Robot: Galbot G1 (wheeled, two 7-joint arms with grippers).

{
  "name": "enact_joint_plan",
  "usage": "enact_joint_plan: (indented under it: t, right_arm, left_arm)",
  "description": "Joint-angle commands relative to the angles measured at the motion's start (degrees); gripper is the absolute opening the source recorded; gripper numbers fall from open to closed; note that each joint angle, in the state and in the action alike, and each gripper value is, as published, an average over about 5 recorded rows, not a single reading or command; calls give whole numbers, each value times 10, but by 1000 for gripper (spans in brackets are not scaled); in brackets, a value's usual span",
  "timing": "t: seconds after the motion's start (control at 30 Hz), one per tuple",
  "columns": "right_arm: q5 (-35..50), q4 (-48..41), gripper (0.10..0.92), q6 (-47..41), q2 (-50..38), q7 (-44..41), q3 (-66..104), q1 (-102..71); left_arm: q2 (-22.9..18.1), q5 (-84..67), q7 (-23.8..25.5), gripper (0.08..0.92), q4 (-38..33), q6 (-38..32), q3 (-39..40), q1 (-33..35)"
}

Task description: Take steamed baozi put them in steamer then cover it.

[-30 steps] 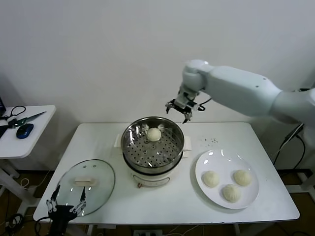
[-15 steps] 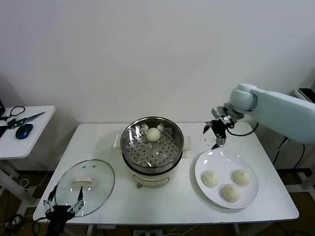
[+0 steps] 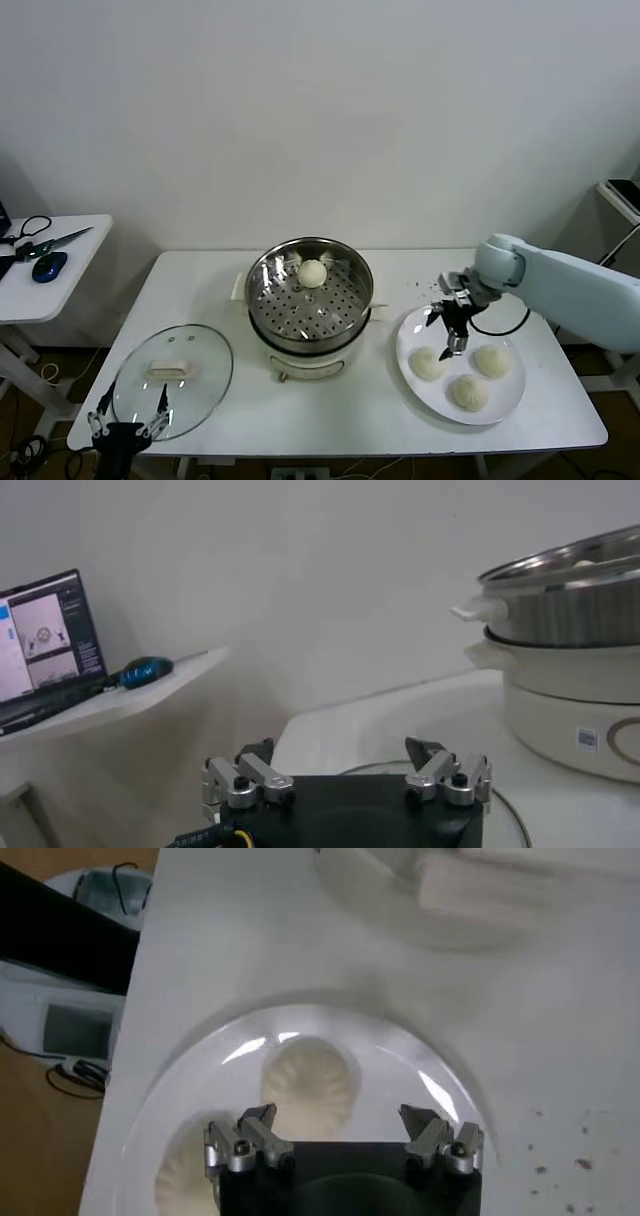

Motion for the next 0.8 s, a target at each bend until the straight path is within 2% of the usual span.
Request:
enact_joint_plan:
  t: [0.03, 0.47, 0.8]
  right_arm:
    - [-10, -5, 823, -12, 10, 2, 18, -44]
    - [-29, -21, 820, -5, 22, 3, 11, -44]
    - [-33, -24, 724, 0, 25, 3, 8, -44]
  left_arm:
    - [0, 0, -1, 823, 1, -1, -1, 2]
    - [0, -1, -2, 823, 6, -5, 0, 5]
    - [0, -1, -2, 823, 7, -5, -1, 4]
